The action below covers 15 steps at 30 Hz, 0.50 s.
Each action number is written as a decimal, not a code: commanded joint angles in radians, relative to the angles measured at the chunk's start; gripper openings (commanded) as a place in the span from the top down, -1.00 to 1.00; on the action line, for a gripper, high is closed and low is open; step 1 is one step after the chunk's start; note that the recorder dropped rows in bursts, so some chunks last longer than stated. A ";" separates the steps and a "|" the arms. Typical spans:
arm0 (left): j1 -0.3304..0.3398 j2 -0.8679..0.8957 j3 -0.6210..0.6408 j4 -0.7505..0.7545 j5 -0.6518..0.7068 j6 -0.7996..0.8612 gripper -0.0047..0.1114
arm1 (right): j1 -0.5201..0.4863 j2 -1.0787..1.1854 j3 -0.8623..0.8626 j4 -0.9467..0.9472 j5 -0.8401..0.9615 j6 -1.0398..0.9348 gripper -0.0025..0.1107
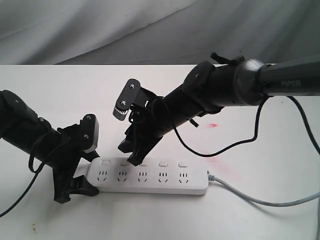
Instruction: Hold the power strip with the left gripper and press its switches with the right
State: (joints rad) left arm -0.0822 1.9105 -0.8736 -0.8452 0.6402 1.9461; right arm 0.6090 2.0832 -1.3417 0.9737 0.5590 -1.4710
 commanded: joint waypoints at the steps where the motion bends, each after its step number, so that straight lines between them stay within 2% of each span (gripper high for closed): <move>1: 0.002 0.000 -0.004 -0.010 -0.011 -0.002 -0.11 | 0.000 -0.003 0.008 0.003 0.008 -0.002 0.24; 15: 0.002 0.000 -0.004 -0.010 -0.011 -0.002 -0.11 | 0.000 0.049 0.008 0.012 0.004 -0.025 0.24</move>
State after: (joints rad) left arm -0.0822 1.9105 -0.8736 -0.8452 0.6393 1.9461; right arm 0.6090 2.1207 -1.3339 0.9755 0.5721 -1.4814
